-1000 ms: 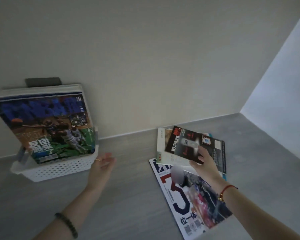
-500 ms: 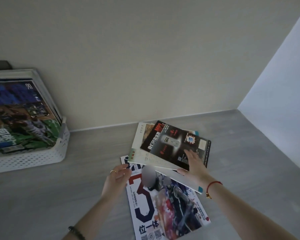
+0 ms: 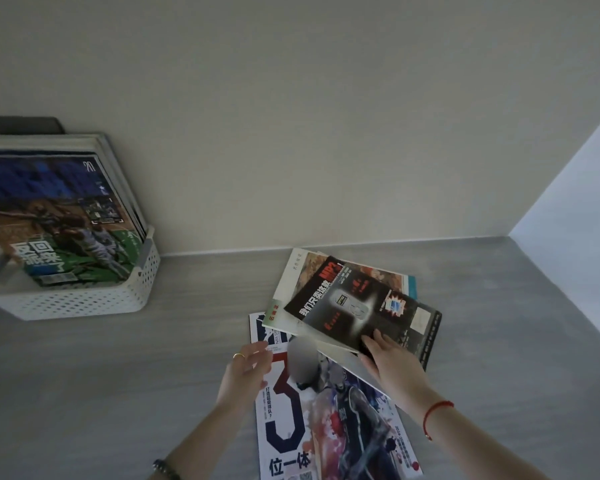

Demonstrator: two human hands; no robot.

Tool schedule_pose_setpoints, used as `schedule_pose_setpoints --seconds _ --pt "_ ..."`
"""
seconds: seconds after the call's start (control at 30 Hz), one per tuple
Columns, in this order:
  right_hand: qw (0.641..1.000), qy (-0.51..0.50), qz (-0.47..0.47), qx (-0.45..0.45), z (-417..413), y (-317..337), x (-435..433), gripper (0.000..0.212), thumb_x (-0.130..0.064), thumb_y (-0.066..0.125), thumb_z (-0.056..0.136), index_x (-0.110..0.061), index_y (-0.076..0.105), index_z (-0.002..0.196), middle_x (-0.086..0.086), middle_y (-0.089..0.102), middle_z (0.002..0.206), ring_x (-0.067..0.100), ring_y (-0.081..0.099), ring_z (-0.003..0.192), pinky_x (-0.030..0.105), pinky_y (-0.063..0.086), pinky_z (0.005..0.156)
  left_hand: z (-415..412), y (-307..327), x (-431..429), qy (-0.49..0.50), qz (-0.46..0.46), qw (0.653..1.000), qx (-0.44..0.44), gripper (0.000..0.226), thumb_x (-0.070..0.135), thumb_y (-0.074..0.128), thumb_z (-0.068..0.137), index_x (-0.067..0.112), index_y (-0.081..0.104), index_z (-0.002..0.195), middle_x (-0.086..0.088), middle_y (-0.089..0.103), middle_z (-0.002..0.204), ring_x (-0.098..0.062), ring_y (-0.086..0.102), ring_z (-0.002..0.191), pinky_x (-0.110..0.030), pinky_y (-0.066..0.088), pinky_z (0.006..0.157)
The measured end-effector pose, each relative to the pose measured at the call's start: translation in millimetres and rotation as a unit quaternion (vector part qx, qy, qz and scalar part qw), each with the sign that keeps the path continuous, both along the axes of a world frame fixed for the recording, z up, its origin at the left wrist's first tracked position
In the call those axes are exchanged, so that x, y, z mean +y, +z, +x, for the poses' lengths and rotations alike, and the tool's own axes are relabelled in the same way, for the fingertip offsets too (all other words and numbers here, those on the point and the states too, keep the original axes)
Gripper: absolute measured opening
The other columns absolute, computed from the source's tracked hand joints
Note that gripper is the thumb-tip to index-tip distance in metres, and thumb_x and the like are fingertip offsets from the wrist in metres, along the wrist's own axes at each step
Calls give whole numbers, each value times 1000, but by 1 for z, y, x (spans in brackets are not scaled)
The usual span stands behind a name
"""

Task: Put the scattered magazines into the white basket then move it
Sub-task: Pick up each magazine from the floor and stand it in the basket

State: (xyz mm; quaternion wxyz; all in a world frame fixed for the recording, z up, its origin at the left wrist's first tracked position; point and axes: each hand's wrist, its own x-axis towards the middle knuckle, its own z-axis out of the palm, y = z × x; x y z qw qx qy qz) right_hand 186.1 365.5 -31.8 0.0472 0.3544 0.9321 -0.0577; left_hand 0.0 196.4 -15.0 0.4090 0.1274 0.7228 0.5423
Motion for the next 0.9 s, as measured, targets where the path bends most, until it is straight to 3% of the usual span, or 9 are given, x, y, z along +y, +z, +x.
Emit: schedule_pose_setpoints --seconds 0.07,0.13,0.3,0.4,0.47,0.57,0.7,0.8,0.9 --pt "999 -6 -27 37 0 10 -4 31 -29 32 96 -14 48 118 8 65 110 18 65 94 22 53 71 1 1 2 -4 -10 1000 -10 27 17 52 89 11 53 115 -9 61 99 -18 59 88 -30 49 73" --pt "988 -48 -95 116 -3 26 -6 18 -21 40 94 -15 52 106 0 64 89 10 63 72 14 45 57 -1 5 2 -11 -20 1000 -20 30 19 52 89 11 52 117 -5 61 96 -16 58 87 -31 49 75" --pt "887 -82 -294 346 -28 84 -13 19 -18 46 90 -23 60 80 2 62 78 16 61 73 18 49 63 -16 28 1 -15 11 996 -86 34 28 46 92 11 46 121 -3 56 104 -23 53 99 -36 42 87" --pt "771 -77 -456 438 -50 117 -25 24 -21 47 86 -26 69 84 0 72 90 14 67 87 24 54 72 -31 48 -6 6 55 989 -135 39 39 40 92 11 50 118 -6 56 106 -24 54 98 -32 46 78" --pt "737 -106 -468 476 -65 124 -32 32 -12 45 88 -28 72 82 -7 74 89 6 68 84 19 54 70 -46 60 -15 22 107 983 -146 34 39 43 90 13 54 109 -4 61 100 -19 61 90 -29 52 71" --pt "773 -117 -441 440 -92 123 -47 32 -7 42 92 -25 68 87 -9 73 87 5 67 83 22 54 71 -77 76 -36 68 227 955 -177 17 13 50 87 6 57 101 -13 68 97 -27 66 86 -42 52 83" --pt "772 -133 -442 437 -139 120 -71 14 -11 53 87 -12 63 98 4 73 90 21 68 85 42 55 77 -124 92 -73 58 191 979 -46 12 9 55 85 6 62 94 -13 69 89 -26 63 84 -41 46 86" --pt "786 -126 -406 449 -184 124 -90 8 -11 61 83 -8 62 90 11 72 87 30 68 83 52 54 77 -159 106 -101 40 181 982 47 10 5 55 85 2 62 92 -15 65 81 -25 60 76 -34 49 70" --pt "795 -108 -366 471 -236 138 -107 8 -10 65 80 -7 59 76 4 71 68 29 66 69 52 53 71 -204 123 -124 48 181 974 129 13 -1 54 83 8 63 79 7 69 61 -3 62 60 -17 49 58"
